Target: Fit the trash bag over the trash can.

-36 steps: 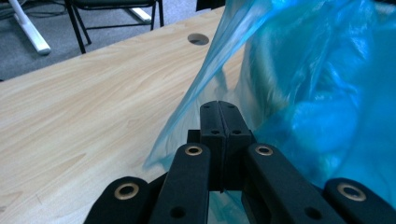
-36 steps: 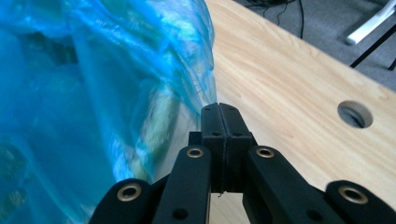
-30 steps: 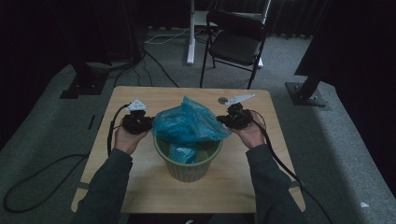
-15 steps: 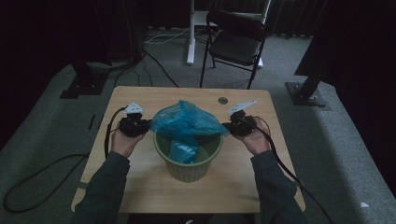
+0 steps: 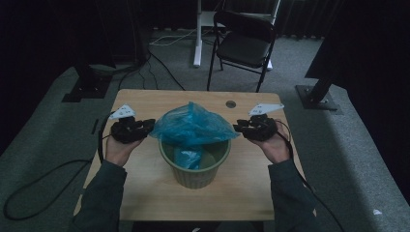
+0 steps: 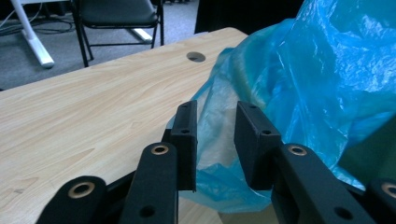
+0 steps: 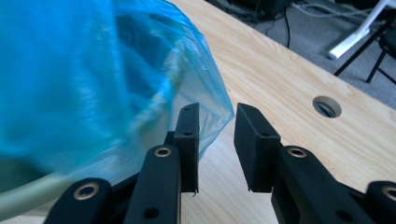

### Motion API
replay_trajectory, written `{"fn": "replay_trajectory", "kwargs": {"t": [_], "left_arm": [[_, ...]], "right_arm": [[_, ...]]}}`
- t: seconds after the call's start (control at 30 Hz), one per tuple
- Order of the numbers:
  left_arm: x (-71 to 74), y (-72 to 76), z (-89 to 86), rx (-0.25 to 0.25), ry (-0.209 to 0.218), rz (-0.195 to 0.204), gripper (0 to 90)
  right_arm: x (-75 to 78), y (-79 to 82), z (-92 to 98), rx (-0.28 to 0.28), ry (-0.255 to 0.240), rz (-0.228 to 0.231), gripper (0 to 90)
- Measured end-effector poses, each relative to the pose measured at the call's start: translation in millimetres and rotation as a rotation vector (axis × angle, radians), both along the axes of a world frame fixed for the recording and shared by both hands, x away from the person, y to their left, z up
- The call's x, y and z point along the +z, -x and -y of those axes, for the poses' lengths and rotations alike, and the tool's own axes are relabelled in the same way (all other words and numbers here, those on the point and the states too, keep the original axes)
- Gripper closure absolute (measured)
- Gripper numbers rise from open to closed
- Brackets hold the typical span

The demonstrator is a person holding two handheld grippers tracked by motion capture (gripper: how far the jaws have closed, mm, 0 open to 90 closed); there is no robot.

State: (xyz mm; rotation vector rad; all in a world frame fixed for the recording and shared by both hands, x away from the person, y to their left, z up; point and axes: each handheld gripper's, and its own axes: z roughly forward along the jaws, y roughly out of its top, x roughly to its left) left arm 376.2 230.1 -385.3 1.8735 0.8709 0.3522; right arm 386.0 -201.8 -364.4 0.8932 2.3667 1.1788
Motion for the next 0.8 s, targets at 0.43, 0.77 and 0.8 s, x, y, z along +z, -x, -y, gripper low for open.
{"fn": "replay_trajectory", "kwargs": {"t": [0.43, 0.77, 0.8], "left_arm": [[8.6, -2.2, -2.0, 0.035, 0.039, 0.009, 58.2], [10.7, 9.4, -22.8, 0.02, 0.087, 0.024, 52.8], [10.7, 9.4, -22.8, 0.02, 0.087, 0.024, 52.3]], "right_arm": [[9.9, 16.9, 7.5, 0.03, -0.025, 0.035, 69.2], [8.6, 19.8, 13.2, 0.043, -0.027, 0.032, 67.3], [8.6, 19.8, 13.2, 0.043, -0.027, 0.032, 67.3]]}}
